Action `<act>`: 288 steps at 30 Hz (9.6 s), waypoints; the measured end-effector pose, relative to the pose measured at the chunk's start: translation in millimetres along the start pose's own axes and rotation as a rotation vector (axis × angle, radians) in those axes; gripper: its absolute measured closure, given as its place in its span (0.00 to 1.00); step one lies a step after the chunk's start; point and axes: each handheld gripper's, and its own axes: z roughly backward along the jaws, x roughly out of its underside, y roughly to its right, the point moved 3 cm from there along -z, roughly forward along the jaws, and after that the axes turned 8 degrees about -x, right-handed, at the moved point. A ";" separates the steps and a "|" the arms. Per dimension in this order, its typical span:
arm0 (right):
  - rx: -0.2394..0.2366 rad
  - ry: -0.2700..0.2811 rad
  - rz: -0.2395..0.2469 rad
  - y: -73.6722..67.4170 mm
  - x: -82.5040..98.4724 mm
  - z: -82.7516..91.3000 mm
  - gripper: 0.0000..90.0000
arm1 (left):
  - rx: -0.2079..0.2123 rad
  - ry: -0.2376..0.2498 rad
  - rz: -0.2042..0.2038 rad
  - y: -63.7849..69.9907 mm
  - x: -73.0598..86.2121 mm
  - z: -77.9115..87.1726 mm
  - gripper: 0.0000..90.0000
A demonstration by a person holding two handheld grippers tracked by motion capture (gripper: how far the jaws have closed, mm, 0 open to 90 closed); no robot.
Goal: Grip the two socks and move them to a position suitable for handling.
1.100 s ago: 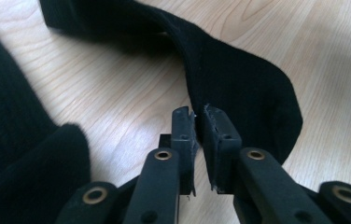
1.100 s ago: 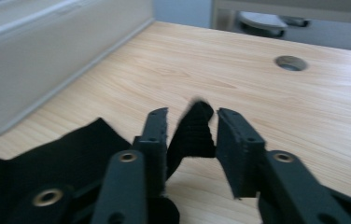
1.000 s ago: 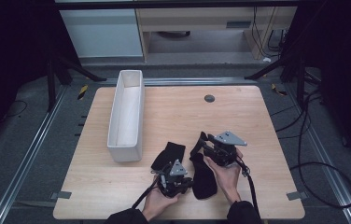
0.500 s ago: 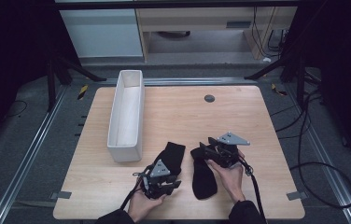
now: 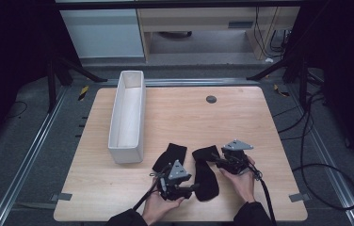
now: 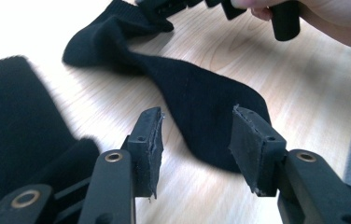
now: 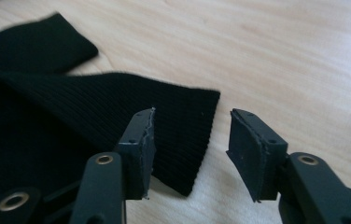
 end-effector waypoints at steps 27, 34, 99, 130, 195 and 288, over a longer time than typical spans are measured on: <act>-0.063 0.182 -0.119 -20.2 -23.7 64.2 0.91 | 0.000 -0.088 0.000 2.5 -7.2 -48.8 0.97; -0.064 0.162 -0.118 -32.7 -38.1 42.4 0.90 | -0.004 -0.085 -0.046 5.2 -8.2 -46.2 0.80; 0.040 0.042 -0.063 -3.3 -20.2 12.0 0.94 | -0.214 -0.009 0.098 -86.1 67.8 73.2 0.62; -0.032 0.104 0.000 -30.5 -59.5 10.4 0.51 | -0.265 -0.009 0.090 -93.4 68.9 77.0 0.57; -0.303 0.213 0.140 -85.3 -48.6 55.5 0.95 | -0.264 -0.066 -0.069 -89.6 13.0 -9.5 0.71; -0.198 -0.104 0.139 -77.6 -22.8 -55.5 0.83 | -0.142 -0.150 -0.051 -61.8 58.6 51.7 0.96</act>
